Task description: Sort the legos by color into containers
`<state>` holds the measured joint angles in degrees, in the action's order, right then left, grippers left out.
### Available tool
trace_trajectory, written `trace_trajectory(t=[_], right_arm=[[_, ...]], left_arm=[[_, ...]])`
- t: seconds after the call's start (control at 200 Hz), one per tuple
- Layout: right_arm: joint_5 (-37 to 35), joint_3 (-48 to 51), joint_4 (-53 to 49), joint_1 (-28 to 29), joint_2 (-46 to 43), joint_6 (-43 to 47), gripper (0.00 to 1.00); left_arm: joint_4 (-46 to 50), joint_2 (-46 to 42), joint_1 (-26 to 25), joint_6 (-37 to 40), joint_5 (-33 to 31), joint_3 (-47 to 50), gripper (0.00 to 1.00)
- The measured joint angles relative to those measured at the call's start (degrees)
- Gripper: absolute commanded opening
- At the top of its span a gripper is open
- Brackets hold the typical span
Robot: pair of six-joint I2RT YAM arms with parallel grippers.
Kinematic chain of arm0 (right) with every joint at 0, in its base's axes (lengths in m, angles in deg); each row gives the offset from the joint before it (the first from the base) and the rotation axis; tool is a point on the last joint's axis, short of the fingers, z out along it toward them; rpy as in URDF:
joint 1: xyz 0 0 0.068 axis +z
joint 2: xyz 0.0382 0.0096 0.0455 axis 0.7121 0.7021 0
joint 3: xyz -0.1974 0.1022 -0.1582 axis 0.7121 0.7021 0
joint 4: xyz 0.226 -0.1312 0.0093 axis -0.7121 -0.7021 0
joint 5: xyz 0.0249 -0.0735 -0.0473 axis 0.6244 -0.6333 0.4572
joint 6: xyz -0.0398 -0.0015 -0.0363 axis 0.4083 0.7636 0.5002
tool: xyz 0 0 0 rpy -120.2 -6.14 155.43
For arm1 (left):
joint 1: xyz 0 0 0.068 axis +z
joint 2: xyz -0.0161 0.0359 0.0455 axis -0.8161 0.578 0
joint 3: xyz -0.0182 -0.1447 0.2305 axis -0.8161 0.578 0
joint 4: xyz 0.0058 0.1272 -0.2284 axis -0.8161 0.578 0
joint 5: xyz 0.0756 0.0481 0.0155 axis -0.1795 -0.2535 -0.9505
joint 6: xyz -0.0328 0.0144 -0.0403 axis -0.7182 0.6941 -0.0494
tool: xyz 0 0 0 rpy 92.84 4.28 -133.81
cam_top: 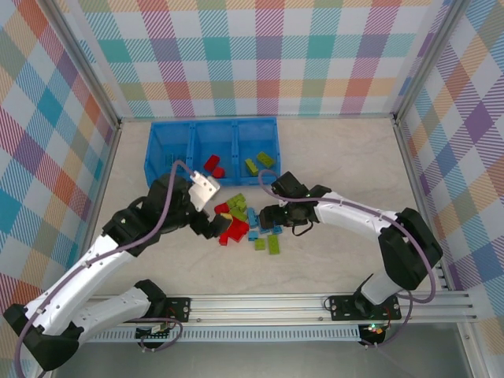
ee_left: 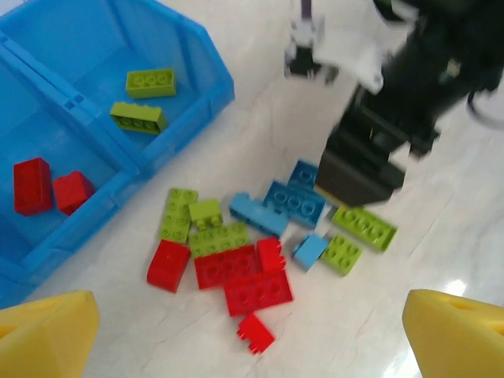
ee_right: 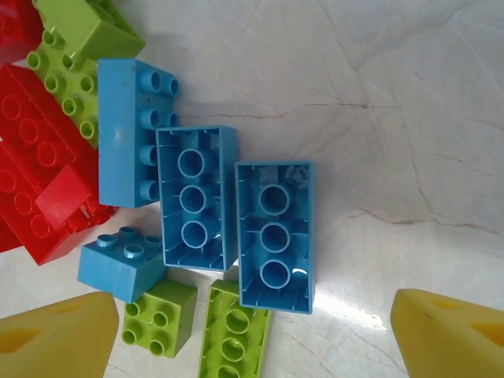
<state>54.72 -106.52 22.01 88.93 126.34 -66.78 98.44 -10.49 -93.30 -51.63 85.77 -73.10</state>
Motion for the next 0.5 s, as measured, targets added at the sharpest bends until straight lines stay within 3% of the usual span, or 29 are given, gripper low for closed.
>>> trace_trajectory(t=[0.315,0.505], right_arm=[[-3.0,-15.7,1.8,4.5,12.9,2.7,0.75],[-4.1,-22.5,3.6,4.4,22.4,9.0,0.61]], left_arm=[[0.7,-12.8,0.0,14.0,-2.0,11.3,1.00],[-0.5,-15.7,0.0,17.5,-3.1,14.8,1.00]])
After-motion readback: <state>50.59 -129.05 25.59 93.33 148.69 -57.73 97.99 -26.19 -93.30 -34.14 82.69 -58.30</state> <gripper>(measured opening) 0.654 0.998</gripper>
